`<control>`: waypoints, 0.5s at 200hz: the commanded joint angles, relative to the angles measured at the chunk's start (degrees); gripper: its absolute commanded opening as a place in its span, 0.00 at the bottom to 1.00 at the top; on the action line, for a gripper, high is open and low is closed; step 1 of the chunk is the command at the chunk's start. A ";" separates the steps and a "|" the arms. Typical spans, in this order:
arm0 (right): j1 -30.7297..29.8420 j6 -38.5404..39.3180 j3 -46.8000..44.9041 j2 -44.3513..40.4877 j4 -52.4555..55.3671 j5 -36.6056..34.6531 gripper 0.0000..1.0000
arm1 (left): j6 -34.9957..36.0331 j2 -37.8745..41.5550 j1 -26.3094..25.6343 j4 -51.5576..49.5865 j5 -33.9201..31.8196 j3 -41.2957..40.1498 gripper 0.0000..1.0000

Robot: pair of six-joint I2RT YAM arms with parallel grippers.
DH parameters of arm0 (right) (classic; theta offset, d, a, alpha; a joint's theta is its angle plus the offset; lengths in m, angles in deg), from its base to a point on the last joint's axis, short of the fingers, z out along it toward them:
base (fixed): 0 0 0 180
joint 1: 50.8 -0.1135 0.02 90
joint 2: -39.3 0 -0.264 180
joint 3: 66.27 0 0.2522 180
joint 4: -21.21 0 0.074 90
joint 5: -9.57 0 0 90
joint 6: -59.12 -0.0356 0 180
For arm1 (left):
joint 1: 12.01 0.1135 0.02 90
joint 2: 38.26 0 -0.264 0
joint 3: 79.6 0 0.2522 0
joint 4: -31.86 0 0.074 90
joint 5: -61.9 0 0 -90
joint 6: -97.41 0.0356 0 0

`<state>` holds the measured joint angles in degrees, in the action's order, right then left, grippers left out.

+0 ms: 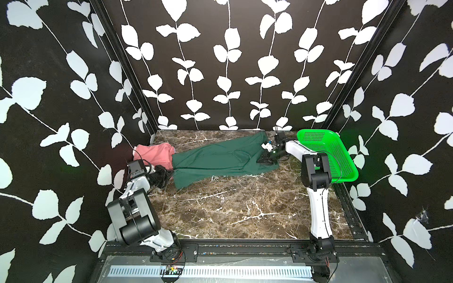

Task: Fold and stack t-shirts
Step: Fold the T-shirt.

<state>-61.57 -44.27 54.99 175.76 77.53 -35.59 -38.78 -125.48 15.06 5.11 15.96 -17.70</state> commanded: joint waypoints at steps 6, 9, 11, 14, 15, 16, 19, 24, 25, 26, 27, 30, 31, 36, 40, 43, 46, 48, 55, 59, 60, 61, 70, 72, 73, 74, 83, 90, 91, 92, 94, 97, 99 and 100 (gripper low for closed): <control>-1.01 0.72 -5.27 1.93 5.07 -6.69 0.49 | 1.38 -1.66 0.36 1.92 3.34 1.56 0.00; -1.01 0.65 -5.93 1.43 4.76 -6.69 0.50 | 1.59 -1.76 0.42 1.92 3.44 1.60 0.00; -1.01 0.58 -6.37 1.17 4.49 -6.69 0.51 | 1.62 -1.87 0.37 1.92 3.57 1.54 0.00; -1.01 0.42 -6.98 0.71 4.16 -6.44 0.52 | 1.82 -1.94 0.42 1.85 3.58 1.52 0.00; -1.01 0.40 -7.19 0.55 4.05 -6.39 0.52 | 1.81 -1.96 0.43 1.80 3.63 1.56 0.00; -0.97 0.34 -7.38 0.38 3.94 -6.37 0.52 | 1.90 -2.02 0.43 1.77 3.65 1.58 0.00; -0.91 0.18 -7.98 -0.04 3.47 -6.23 0.52 | 2.04 -2.11 0.36 1.74 3.75 1.50 0.00; -0.88 -0.08 -8.77 -0.58 2.85 -5.86 0.52 | 2.15 -2.24 0.33 1.59 3.83 1.45 0.00; -0.86 -0.11 -8.92 -0.67 2.73 -5.84 0.53 | 2.25 -2.25 0.34 1.58 3.84 1.44 0.00; -0.89 -0.17 -9.08 -0.80 2.63 -5.78 0.53 | 2.29 -2.29 0.35 1.57 3.84 1.43 0.00; -0.91 -0.21 -9.21 -0.87 2.53 -5.76 0.53 | 2.36 -2.32 0.48 1.57 3.84 1.39 0.00; -0.90 -0.35 -9.54 -0.98 2.26 -5.64 0.52 | 2.42 -2.40 0.42 1.49 3.85 1.39 0.00; -0.91 -0.38 -9.61 -1.05 2.17 -5.64 0.52 | 2.42 -2.42 0.39 1.53 3.89 1.41 0.00; -0.92 -0.49 -9.98 -1.14 2.01 -5.64 0.51 | 2.55 -2.63 0.42 1.48 4.00 1.33 0.00; -0.91 -0.56 -10.11 -1.07 1.87 -5.76 0.49 | 2.60 -2.75 0.42 1.48 4.11 1.28 0.00; -0.92 -0.64 -10.08 -1.10 1.89 -5.73 0.47 | 2.68 -2.90 0.39 1.48 4.11 1.30 0.00; -0.92 -0.80 -10.05 -0.84 1.89 -5.73 0.45 | 2.69 -3.01 0.53 1.52 4.19 1.28 0.00; -0.92 -0.77 -9.95 -0.71 1.84 -5.79 0.43 | 2.73 -3.08 0.57 1.56 4.20 1.26 0.00; -0.92 -1.05 -9.67 -0.17 1.86 -5.62 0.31 | 2.73 -3.37 0.23 1.57 4.42 1.35 0.00; -0.92 -1.19 -9.56 0.08 1.80 -5.33 0.19 | 2.77 -3.59 0.36 1.62 4.45 1.49 0.00; -0.92 -1.20 -9.49 0.14 1.76 -5.31 0.16 | 2.73 -3.62 0.44 1.64 4.46 1.46 0.00; -0.92 -1.29 -9.45 0.18 1.75 -5.26 0.13 | 2.75 -3.68 0.44 1.60 4.46 1.49 0.00; -1.01 -1.79 -9.13 0.74 1.50 -4.58 0.00 | 2.82 -4.05 0.40 1.58 4.70 1.75 0.00; -1.06 -1.94 -9.08 0.80 1.48 -4.52 0.00 | 2.81 -4.15 0.41 1.61 4.76 1.75 0.00; -1.08 -1.97 -9.03 0.77 1.47 -4.51 0.00 | 2.79 -4.17 0.38 1.59 4.79 1.77 0.00; -1.09 -1.98 -9.00 0.79 1.51 -4.50 0.00 | 2.79 -4.22 0.32 1.62 4.76 1.77 0.00; -1.20 -2.12 -8.96 0.78 1.40 -4.56 0.00 | 2.86 -4.48 0.45 1.56 5.07 2.11 0.00; -1.32 -2.13 -8.85 0.57 1.31 -4.77 0.00 | 3.14 -4.59 0.38 1.29 5.17 2.26 0.00; -1.34 -2.11 -8.87 0.52 1.34 -4.86 0.00 | 3.15 -4.61 0.38 1.25 5.21 2.28 0.00; -1.40 -2.14 -8.88 0.50 1.36 -4.90 0.00 | 3.15 -4.66 0.36 1.24 5.28 2.30 0.00; -1.39 -2.16 -8.76 0.41 1.40 -4.99 0.00 | 3.27 -4.70 0.38 1.16 5.26 2.39 0.00; -1.45 -2.01 -8.73 0.26 1.56 -5.14 0.00 | 3.35 -4.71 0.33 1.01 5.33 2.47 0.00; -1.45 -1.98 -8.63 0.15 1.64 -5.21 0.00 | 3.45 -4.78 0.37 0.92 5.38 2.48 0.00; -1.45 -1.94 -8.58 0.14 1.69 -5.25 0.00 | 3.46 -4.79 0.36 0.89 5.36 2.48 0.00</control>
<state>-61.96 -45.89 48.15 173.11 75.46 -35.03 -37.10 -129.92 15.11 6.12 19.69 -17.07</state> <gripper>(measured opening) 0.048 0.045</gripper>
